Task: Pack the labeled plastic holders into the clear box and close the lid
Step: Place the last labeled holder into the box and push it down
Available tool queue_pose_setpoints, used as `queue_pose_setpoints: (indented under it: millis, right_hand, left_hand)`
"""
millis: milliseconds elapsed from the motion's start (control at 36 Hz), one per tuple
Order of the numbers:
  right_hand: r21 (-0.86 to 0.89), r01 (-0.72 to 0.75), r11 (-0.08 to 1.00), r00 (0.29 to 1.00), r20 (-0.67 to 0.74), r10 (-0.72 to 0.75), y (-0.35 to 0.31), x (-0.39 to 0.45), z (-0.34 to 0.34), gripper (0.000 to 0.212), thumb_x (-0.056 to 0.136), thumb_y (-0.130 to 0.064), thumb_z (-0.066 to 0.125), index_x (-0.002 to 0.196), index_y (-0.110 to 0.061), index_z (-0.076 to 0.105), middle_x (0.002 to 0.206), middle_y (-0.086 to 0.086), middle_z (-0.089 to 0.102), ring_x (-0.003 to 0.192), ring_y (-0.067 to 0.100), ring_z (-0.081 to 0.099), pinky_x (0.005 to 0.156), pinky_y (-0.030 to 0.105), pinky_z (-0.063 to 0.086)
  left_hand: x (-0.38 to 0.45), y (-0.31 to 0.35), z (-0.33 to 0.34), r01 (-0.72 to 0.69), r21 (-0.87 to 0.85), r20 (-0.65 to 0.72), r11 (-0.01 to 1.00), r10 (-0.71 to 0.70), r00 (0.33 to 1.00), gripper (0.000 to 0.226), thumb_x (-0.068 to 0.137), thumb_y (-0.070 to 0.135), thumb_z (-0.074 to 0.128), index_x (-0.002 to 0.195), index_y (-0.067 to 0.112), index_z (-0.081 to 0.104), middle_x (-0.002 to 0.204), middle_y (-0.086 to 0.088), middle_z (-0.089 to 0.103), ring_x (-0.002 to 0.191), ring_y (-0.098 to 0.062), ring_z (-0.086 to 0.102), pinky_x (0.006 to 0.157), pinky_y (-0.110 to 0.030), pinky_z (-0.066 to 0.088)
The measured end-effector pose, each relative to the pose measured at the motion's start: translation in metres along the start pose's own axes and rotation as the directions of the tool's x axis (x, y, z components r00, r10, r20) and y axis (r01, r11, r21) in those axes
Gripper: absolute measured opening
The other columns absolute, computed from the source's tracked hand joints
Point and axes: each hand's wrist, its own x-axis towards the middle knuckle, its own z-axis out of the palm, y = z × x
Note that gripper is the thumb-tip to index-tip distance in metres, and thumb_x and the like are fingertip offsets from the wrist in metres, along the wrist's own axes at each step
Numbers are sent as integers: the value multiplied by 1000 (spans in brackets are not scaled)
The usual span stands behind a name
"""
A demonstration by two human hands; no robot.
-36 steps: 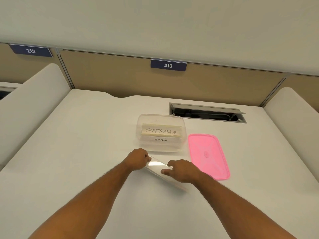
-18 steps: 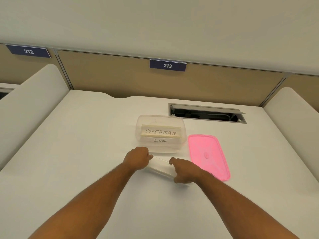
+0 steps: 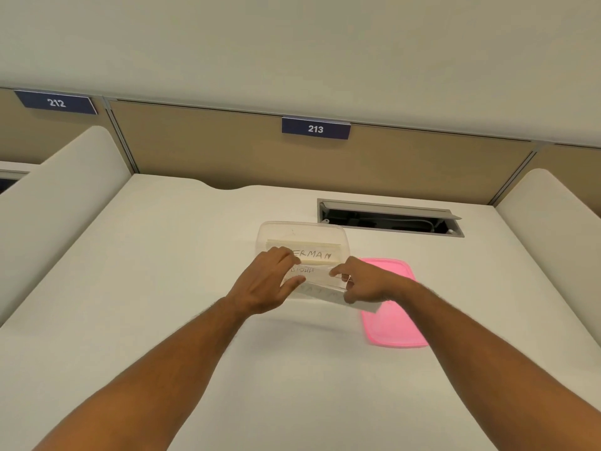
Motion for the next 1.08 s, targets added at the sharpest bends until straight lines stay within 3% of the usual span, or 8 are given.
queue_pose_setpoints:
  millis: [111,222,333,528,611,722,861,1083]
  right_hand:
    - [-6,-4,1000,1000,-30,4,-8,1,-17,76,73,-14,70,145,-10,46,105,-3,44,91,15,53,70,19,45]
    - [-35,25,999,999,-37,-27,-19,-1,-31,77,66,-22,65,140,-11,52,100,9,53,91,28,59,80,41,53]
    - [-30,80,996,996,-37,-81,-25,2,-39,50,60,-21,61,110,-16,66,75,7,53,72,27,53,62,37,43]
    - [-82,99,992,993,-49,-104,-36,9,-46,36,61,-26,60,92,-8,64,94,15,56,87,30,56,73,43,47]
    - [-75,88,993,992,-84,-94,-33,16,-47,49,68,-25,65,111,-1,63,108,19,56,99,34,55,85,48,48]
    - [-48,64,997,990,-121,-69,-25,27,-47,61,81,-23,68,139,-19,53,129,-2,51,113,14,50,92,27,41]
    - [-125,107,986,965,-225,-133,-21,36,-46,50,85,-30,68,133,-21,58,132,-5,57,122,18,52,102,36,43]
    - [-451,59,891,911,-340,-232,-12,54,-41,71,80,-36,77,141,-20,46,134,-4,49,115,21,50,90,35,45]
  left_hand:
    - [6,-2,-4,-34,11,30,999,34,999,63,87,64,52,133,21,50,133,1,56,119,-16,50,100,-30,44]
    - [14,-7,-8,-74,80,60,994,69,996,78,78,67,64,139,21,45,138,1,53,124,-18,48,105,-34,41]
    - [22,-13,-12,-103,142,85,984,92,992,82,75,59,73,141,20,43,140,-1,52,125,-19,48,105,-35,42]
    - [31,-18,-18,-130,161,87,978,117,989,81,73,42,83,139,11,48,136,-8,57,120,-26,55,101,-38,47]
    - [34,-21,-21,-115,161,100,980,99,990,75,75,37,83,137,8,51,134,-10,59,118,-28,57,98,-39,50]
    - [37,-26,-23,-62,171,127,983,40,991,71,77,37,81,135,8,53,132,-10,61,115,-29,60,93,-39,53]
    - [41,-33,-24,31,168,108,985,-50,993,66,77,39,81,132,13,55,129,-5,63,110,-26,61,86,-37,54]
    - [53,-45,-23,135,136,113,981,-151,982,63,82,39,76,134,14,52,132,-2,61,116,-24,58,88,-36,51]
